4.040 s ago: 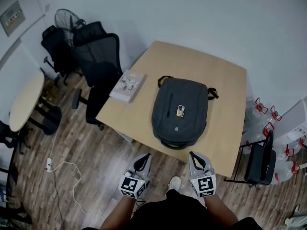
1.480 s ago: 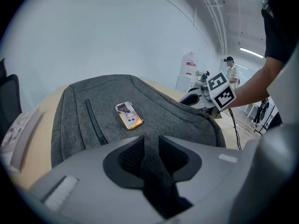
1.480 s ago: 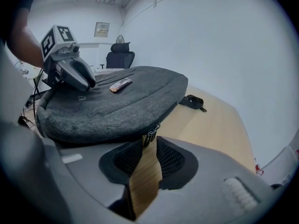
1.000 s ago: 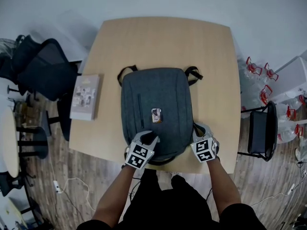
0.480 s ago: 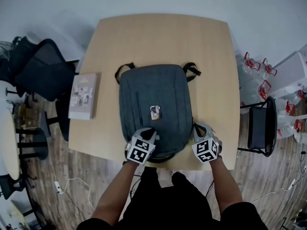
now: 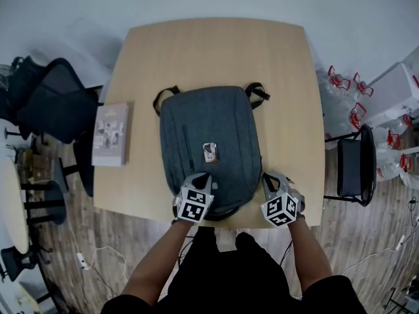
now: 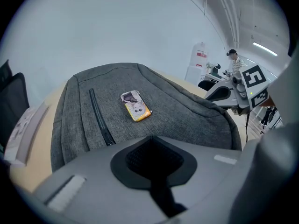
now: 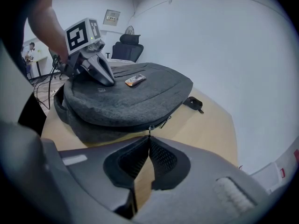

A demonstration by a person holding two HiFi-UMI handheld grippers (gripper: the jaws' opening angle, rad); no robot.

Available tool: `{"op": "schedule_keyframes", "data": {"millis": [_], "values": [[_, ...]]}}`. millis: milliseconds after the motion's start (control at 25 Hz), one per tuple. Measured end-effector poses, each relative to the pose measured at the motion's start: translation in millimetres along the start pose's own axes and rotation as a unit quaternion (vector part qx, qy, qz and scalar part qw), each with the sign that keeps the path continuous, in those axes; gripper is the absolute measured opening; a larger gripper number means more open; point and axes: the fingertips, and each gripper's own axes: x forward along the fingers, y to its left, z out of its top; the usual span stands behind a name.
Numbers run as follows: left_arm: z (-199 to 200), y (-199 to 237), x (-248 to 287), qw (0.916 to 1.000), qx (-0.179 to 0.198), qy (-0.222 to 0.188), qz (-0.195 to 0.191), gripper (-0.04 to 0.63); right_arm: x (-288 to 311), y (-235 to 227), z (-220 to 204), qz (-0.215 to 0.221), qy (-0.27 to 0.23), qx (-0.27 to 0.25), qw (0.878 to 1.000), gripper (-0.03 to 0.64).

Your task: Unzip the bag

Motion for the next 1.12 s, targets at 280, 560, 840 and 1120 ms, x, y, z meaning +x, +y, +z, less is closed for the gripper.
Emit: {"op": "schedule_keyframes", "data": {"millis": [280,560,840,1120], "values": [[6.1,0.8,6.1,0.9996,-0.026,-0.006,-0.008,0.020,-13.9,19.0,-6.6,0.004,0.020,-0.006,1.000,0.011],[13.8,7.6,9.0,0.9939,-0.106,-0.014,-0.025,0.020,-27.4,38.8,-6.2,0.005,0.032,0.002,0.999,0.011],[15.3,10.0,8.6,0.9925,-0.120,-0.021,-0.018,0.020,-37.0,62.0,-1.2,0.015,0.036,0.013,0.999,0.011],[15.8,10.3,10.0,0.9923,-0.121,-0.023,-0.013,0.020,-45.0,101.4,7.6,0.041,0.023,0.027,0.999,0.011]]}}
